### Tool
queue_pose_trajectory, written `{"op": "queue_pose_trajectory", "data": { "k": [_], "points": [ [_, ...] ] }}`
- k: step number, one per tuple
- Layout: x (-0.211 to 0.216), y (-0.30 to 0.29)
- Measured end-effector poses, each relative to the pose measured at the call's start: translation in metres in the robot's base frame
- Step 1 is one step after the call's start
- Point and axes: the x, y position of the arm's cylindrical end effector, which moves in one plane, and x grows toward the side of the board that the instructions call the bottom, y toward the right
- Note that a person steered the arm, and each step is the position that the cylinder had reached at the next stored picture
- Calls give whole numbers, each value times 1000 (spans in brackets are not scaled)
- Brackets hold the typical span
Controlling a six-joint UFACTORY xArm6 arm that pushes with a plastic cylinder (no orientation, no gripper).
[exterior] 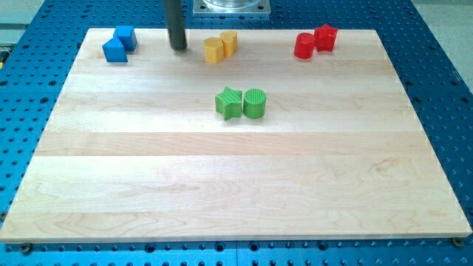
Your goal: Push the blue blocks towards the center left of the board
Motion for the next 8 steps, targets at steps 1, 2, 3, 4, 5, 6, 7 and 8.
{"op": "queue_pose_trajectory", "data": {
  "k": [1,2,3,4,5,6,7,8],
  "points": [
    [-17,-33],
    [-17,-96],
    [-12,-124],
    [18,-116],
    [46,-107],
    [60,-151],
    [87,-149],
    [90,-129]
  ]
}}
